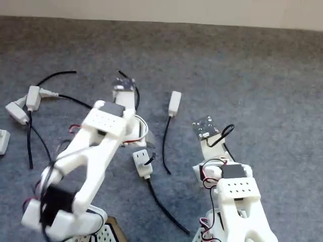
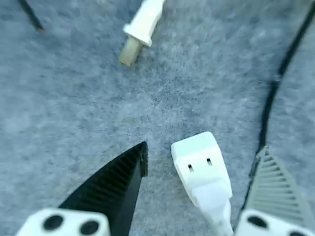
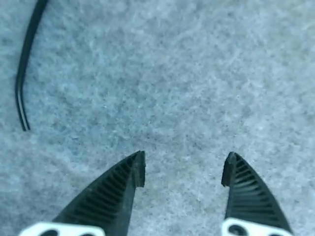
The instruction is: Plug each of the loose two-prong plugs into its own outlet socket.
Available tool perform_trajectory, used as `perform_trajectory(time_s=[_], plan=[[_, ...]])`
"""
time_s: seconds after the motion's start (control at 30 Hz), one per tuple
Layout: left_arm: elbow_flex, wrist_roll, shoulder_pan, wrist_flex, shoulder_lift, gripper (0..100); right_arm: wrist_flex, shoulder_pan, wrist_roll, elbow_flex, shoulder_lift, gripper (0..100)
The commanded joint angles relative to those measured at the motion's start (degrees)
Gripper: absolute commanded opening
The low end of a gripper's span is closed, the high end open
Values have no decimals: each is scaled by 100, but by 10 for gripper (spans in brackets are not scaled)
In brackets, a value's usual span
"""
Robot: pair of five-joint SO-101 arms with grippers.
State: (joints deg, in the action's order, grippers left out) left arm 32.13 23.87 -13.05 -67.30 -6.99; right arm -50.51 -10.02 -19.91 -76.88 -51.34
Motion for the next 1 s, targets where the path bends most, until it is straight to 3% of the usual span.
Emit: perform_trajectory(time_s=[0.0,0.17,0.33,0.43,0.5,0.63,0.8,0.97], plan=[[-338,97,-523,141,1130,331,84,40,53,31,-110,249],[-866,53,-1015,-1240,2026,330,92,40,53,31,-101,249],[-1727,35,-611,-2277,2712,292,92,40,53,31,-92,249],[-2246,-607,-215,-2295,3169,171,92,40,53,31,-92,249],[-2598,-1152,-22,-2338,3433,142,92,40,53,31,-92,249],[-2923,-1591,40,-2277,3662,14,92,40,44,31,-92,249],[-2923,-2576,426,-1723,3284,5,92,40,18,31,-92,249],[-3275,-4264,1780,-1521,2466,11,92,40,18,31,-92,249]])
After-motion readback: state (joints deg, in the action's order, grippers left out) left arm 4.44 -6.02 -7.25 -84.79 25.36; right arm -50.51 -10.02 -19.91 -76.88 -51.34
